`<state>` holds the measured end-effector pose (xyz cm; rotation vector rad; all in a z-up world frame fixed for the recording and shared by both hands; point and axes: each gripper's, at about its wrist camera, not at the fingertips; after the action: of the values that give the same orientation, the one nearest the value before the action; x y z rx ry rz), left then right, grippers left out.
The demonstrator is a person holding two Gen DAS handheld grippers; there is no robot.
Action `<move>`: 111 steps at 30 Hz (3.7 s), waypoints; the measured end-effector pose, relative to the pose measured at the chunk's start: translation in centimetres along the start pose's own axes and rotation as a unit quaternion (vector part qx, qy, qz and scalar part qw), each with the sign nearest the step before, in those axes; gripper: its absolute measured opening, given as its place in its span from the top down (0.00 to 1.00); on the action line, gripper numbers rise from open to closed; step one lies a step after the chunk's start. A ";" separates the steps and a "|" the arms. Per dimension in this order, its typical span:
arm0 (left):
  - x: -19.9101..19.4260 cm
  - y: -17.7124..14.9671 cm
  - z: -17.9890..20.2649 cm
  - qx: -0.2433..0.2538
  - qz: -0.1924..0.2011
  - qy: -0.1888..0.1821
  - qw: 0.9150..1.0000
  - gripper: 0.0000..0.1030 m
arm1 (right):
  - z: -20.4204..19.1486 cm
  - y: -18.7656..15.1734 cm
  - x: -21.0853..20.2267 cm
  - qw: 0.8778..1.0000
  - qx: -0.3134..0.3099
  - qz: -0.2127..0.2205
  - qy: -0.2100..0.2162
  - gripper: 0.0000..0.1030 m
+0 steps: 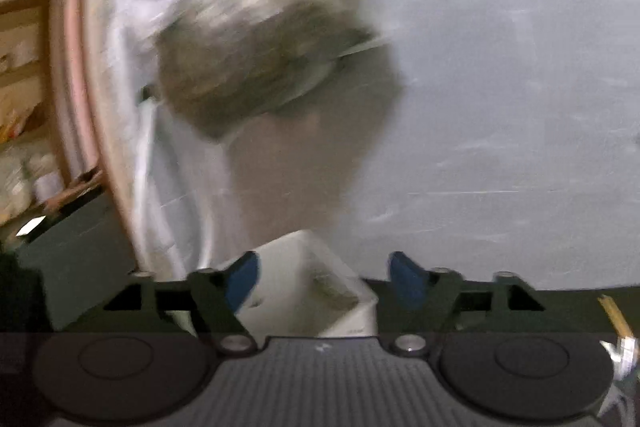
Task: Organize utensils
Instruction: 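Lower the peeler into the caddy and open the right tool, then grasp the small silver spoon with the right tool, then drop the small spoon into the caddy with the right tool, then grasp the black-handled scissors with the right tool and lift them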
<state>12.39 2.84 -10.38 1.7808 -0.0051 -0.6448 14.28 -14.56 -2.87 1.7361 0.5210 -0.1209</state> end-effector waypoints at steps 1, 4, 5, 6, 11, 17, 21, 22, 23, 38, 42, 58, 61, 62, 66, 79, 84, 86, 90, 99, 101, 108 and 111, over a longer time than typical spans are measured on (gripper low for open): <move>0.0 0.0 0.0 -0.001 -0.001 0.001 1.000 0.22 | 1.2 -0.1 0.1 1.000 0.016 0.000 -0.019 0.03; 0.1 0.2 0.1 -0.003 -0.005 0.005 1.000 0.22 | 5.7 -1.2 2.2 0.993 0.076 -0.035 -0.085 0.02; 0.1 0.3 0.2 -0.004 -0.006 0.006 1.000 0.22 | 7.3 -1.8 3.2 0.988 0.106 -0.051 -0.099 0.02; 0.2 0.3 0.2 -0.005 -0.007 0.008 1.000 0.22 | 9.0 -2.5 4.3 0.981 0.143 -0.068 -0.108 0.02; 0.3 0.6 0.5 -0.011 -0.014 0.018 1.000 0.22 | 13.4 -4.5 7.9 0.954 0.255 -0.100 -0.126 0.02; 0.6 0.9 0.6 -0.015 -0.017 0.023 0.999 0.22 | 14.2 -5.9 10.1 0.934 0.302 -0.119 -0.152 0.06; 0.6 0.8 0.6 -0.016 -0.017 0.023 0.999 0.22 | 13.6 -6.1 10.5 0.939 0.267 -0.120 -0.180 0.28; 0.6 0.8 0.5 -0.016 -0.017 0.023 0.999 0.22 | 13.5 -6.1 10.7 0.939 0.264 -0.120 -0.183 0.32; 0.6 0.8 0.5 -0.015 -0.017 0.023 0.999 0.22 | 13.4 -6.1 10.8 0.940 0.259 -0.121 -0.186 0.40; 0.6 0.6 0.1 -0.013 -0.012 0.013 1.000 0.22 | 10.6 -5.4 9.1 0.957 0.158 -0.104 -0.219 0.97; 0.5 0.3 0.0 -0.008 -0.005 0.007 1.000 0.22 | 8.7 -2.2 6.8 0.970 0.081 -0.074 -0.215 1.00; 0.1 -0.7 -0.6 0.002 0.021 -0.015 1.000 0.22 | -2.4 8.3 -4.1 0.988 -0.131 -0.034 -0.074 1.00; 0.2 -0.7 -0.6 0.001 0.022 -0.016 1.000 0.22 | -4.6 7.7 -3.2 0.979 -0.186 -0.058 -0.053 1.00; 0.2 -0.7 -0.6 0.001 0.022 -0.016 1.000 0.22 | -5.0 7.3 -2.8 0.976 -0.203 -0.065 -0.052 1.00; 0.3 -0.5 -0.4 0.001 0.020 -0.014 1.000 0.22 | -7.0 5.9 -2.3 0.962 -0.256 -0.084 -0.048 1.00; 1.1 0.2 1.0 0.002 0.018 -0.024 1.000 0.23 | 2.0 3.8 -3.4 0.980 -0.134 -0.119 -0.090 0.23; 1.5 0.7 1.8 -0.005 0.007 -0.018 1.000 0.23 | 15.7 -0.4 -4.1 0.966 -0.011 -0.178 -0.187 0.13; 1.6 1.0 2.1 -0.007 0.001 -0.014 1.000 0.23 | 19.8 -2.1 -4.3 0.958 0.053 -0.199 -0.202 0.13; 1.7 1.3 2.5 -0.012 -0.007 -0.005 1.000 0.23 | 22.8 -4.3 -5.4 0.943 0.098 -0.231 -0.216 0.13; 2.0 1.7 2.8 -0.019 -0.016 0.005 1.000 0.23 | 23.9 -5.0 -4.8 0.949 0.095 -0.236 -0.187 0.21; 2.0 1.7 2.8 -0.018 -0.016 0.005 1.000 0.23 | 24.4 -4.8 -2.8 0.947 0.088 -0.243 -0.188 0.29; 1.9 1.6 2.7 -0.016 -0.016 0.004 1.000 0.23 | 27.3 -4.9 0.3 0.940 0.118 -0.263 -0.183 0.52; 1.9 1.6 2.7 -0.016 -0.015 0.004 1.000 0.23 | 28.5 -5.0 0.3 0.943 0.141 -0.259 -0.155 0.54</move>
<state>13.32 -0.70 -10.22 1.7557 0.0385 -0.6559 18.22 -40.90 -14.26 1.7696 0.7416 -0.8656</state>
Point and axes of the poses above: each gripper's, at about its wrist camera, not at the fingertips, and x roughly the way its jaws point, z to its right, y to its top, and after that the axes turned 1 degree about z, right-handed
